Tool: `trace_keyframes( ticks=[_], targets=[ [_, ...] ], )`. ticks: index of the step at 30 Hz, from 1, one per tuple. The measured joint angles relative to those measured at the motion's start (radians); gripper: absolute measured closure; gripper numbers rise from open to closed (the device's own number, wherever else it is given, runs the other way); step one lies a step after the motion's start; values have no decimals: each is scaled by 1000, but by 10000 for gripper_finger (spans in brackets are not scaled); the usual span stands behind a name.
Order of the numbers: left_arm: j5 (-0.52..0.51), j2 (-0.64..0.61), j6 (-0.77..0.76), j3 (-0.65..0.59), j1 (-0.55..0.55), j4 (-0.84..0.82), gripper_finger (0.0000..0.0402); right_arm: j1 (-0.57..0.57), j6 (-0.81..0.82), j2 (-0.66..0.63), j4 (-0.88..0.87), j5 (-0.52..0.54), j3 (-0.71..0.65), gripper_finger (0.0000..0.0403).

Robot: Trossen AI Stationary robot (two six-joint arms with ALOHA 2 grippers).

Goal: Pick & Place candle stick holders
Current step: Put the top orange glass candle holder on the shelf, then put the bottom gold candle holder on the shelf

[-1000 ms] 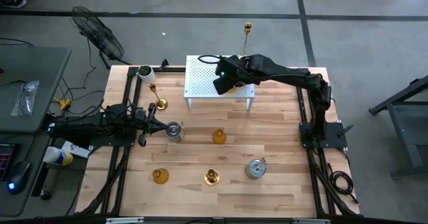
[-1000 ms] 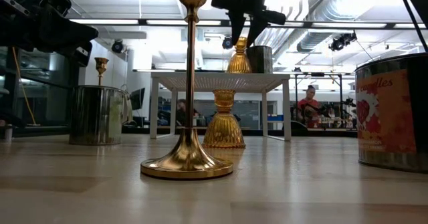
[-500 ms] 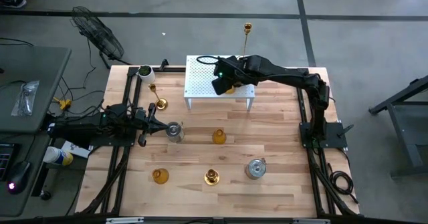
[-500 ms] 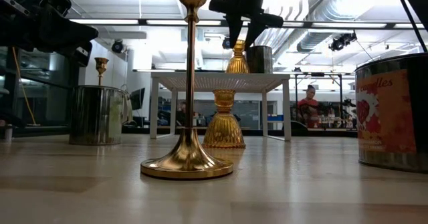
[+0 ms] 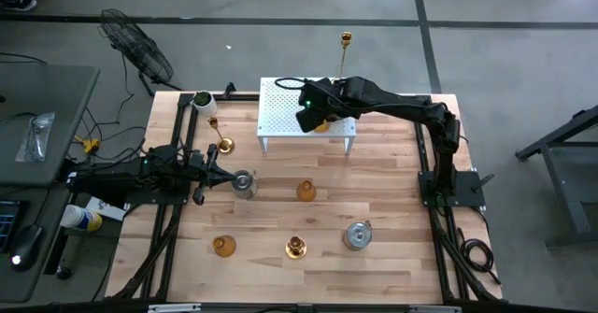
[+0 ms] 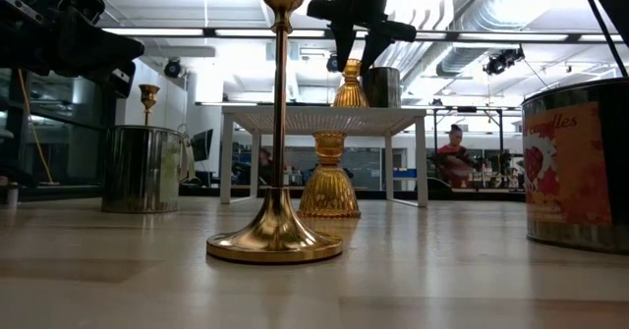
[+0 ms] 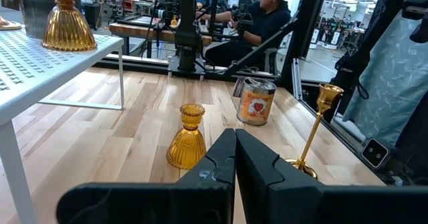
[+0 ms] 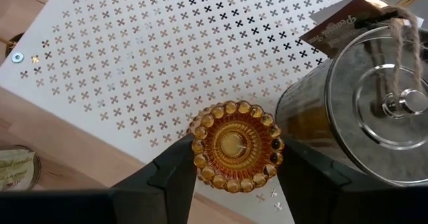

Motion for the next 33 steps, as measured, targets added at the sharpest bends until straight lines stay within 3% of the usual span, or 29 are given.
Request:
trace_keyframes(
  ticks=[8,21,33],
  targets=[
    [0,0,0,0,0,0,402,-5,3,1,16,-2,0,215],
    [0,0,0,0,0,0,402,-5,3,1,24,0,0,141],
    [0,0,0,0,0,0,402,-11,3,-21,26,-1,0,135]
  ],
)
